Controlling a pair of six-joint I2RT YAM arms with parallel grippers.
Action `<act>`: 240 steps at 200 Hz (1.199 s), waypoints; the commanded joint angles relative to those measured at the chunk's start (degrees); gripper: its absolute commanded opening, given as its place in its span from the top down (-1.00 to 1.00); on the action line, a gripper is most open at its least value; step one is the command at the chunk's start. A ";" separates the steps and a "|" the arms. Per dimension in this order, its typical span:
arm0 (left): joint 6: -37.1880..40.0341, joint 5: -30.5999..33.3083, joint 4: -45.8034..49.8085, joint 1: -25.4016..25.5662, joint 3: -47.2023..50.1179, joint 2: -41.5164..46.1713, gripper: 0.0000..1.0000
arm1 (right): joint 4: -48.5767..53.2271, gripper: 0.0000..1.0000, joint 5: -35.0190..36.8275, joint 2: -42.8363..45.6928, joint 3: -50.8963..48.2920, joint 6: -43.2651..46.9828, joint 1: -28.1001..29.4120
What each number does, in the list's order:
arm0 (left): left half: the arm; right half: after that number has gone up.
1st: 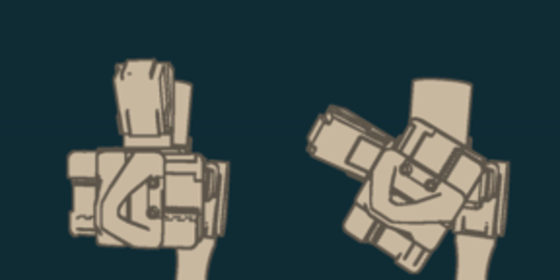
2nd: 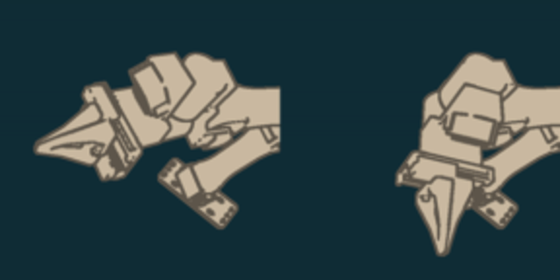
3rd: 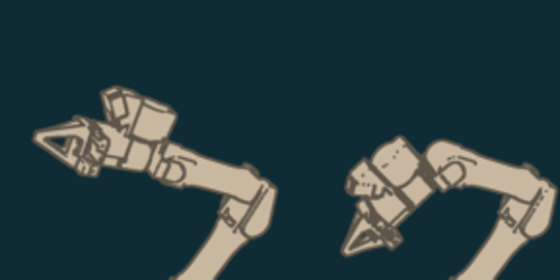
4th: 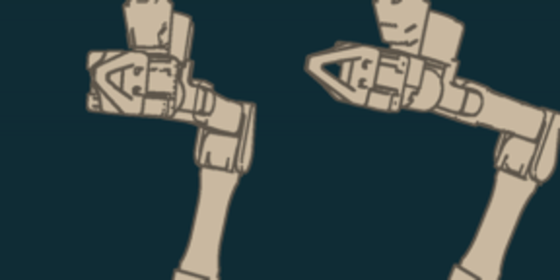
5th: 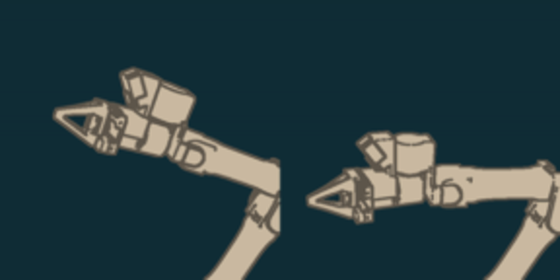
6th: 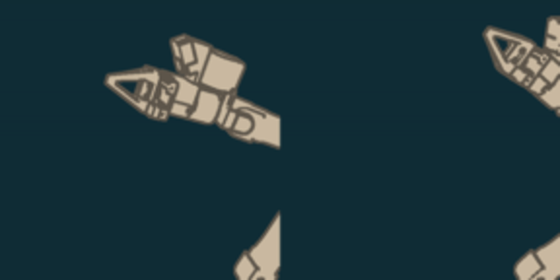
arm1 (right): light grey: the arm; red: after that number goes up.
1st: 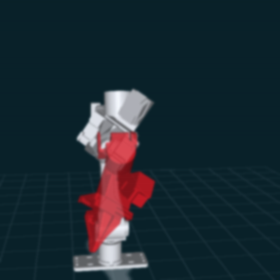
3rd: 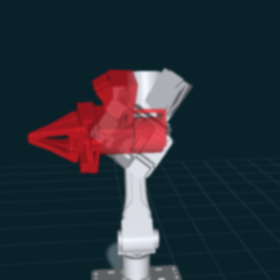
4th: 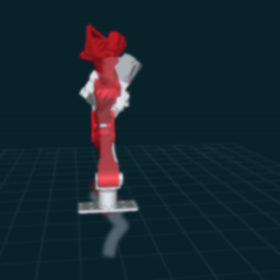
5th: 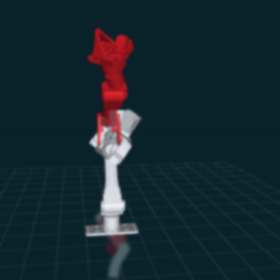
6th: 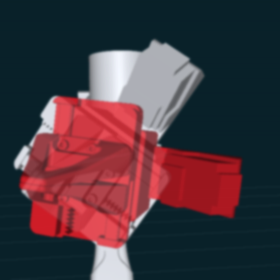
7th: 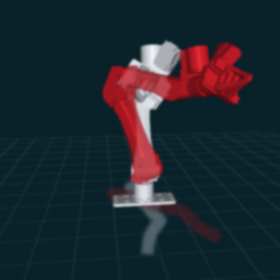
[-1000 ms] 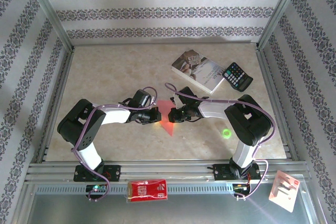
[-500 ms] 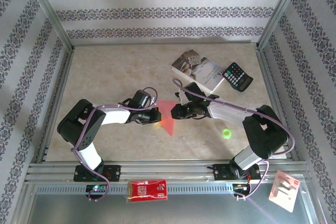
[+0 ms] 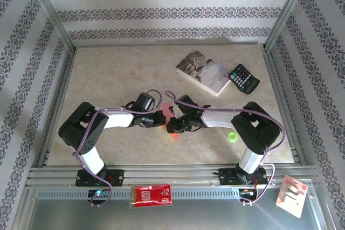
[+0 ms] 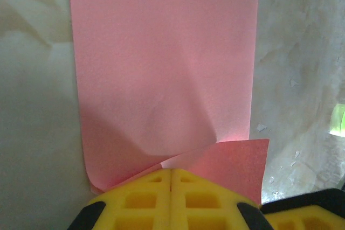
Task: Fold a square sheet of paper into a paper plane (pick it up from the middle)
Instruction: Third fold the triangle at the center of the table.
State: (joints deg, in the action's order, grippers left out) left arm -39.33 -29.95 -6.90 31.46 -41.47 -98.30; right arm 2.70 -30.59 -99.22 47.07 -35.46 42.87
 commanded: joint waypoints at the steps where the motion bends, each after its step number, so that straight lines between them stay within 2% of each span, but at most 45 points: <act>1: 1.88 3.64 7.29 -0.49 2.56 -2.24 1.00 | -0.25 0.87 -1.38 -1.54 0.38 1.10 -0.57; 144: 4.17 6.00 10.03 -0.59 2.13 -2.88 1.00 | 1.60 0.93 -0.89 3.94 -12.82 0.26 0.51; 185: 4.18 5.87 10.50 -0.61 2.01 -2.84 1.00 | 4.93 0.96 0.59 7.33 -15.35 1.41 1.32; 240: 4.02 5.84 10.06 -0.59 2.46 -2.68 1.00 | 6.23 0.97 -0.69 13.79 -12.36 1.28 0.34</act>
State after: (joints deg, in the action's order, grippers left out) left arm -37.43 -30.11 -6.63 31.48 -41.52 -98.30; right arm 3.95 -30.94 -88.09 33.69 -34.37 43.38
